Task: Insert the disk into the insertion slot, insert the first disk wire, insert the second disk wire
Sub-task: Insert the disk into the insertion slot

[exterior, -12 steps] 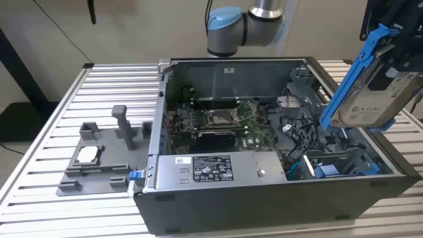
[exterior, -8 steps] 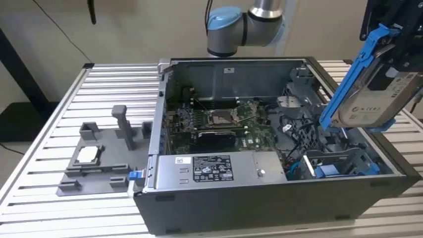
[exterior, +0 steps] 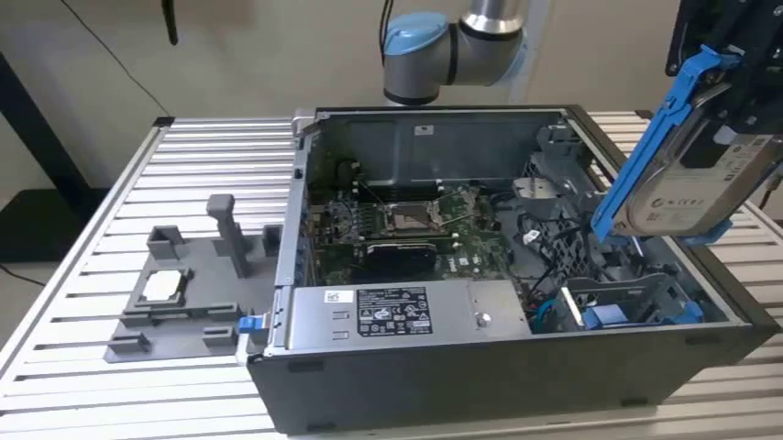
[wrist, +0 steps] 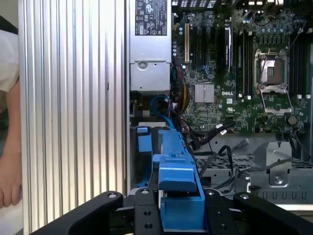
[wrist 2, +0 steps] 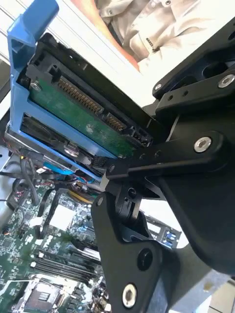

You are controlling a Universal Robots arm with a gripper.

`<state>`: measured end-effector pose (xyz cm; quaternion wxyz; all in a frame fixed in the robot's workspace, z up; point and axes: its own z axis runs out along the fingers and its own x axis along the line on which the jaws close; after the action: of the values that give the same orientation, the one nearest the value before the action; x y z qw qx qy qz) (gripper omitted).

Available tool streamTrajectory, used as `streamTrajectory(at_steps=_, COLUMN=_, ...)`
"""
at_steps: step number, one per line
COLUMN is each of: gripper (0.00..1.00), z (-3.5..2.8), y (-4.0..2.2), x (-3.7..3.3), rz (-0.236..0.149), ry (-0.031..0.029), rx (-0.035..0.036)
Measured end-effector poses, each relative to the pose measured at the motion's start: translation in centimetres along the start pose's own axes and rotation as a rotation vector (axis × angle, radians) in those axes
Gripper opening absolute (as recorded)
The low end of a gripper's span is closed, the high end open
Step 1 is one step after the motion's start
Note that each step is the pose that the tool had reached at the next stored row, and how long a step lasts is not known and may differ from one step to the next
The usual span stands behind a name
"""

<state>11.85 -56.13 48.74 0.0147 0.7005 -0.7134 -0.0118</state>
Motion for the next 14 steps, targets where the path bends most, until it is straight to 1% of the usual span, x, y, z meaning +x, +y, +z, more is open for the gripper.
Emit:
streamTrajectory(at_steps=2, gripper=0.33, z=0.16, y=0.00, x=0.00, rz=0.000, ry=0.0009, rx=0.0033)
streamTrajectory(at_steps=4, gripper=0.33, z=0.39, y=-0.01, x=0.00, rz=0.000, ry=0.0009, rx=0.0078)
streamTrajectory(at_steps=5, gripper=0.33, z=0.52, y=0.00, x=0.00, rz=0.000, ry=0.0008, rx=0.0112)
streamTrajectory(at_steps=6, gripper=0.33, z=0.65, y=0.00, x=0.00, rz=0.000, ry=0.0008, rx=0.0157)
streamTrajectory(at_steps=8, gripper=0.33, z=0.86, y=0.07, x=0.01, rz=0.000, ry=0.0001, rx=0.0279)
streamTrajectory(at_steps=9, gripper=0.33, z=0.96, y=0.11, x=0.01, rz=0.000, ry=-0.0002, rx=0.0327)
streamTrajectory(at_steps=10, gripper=0.33, z=1.07, y=0.15, x=0.02, rz=0.000, ry=-0.0003, rx=0.0349)
streamTrajectory(at_steps=14, gripper=0.33, z=1.28, y=0.17, x=0.03, rz=0.000, ry=0.0000, rx=0.0353)
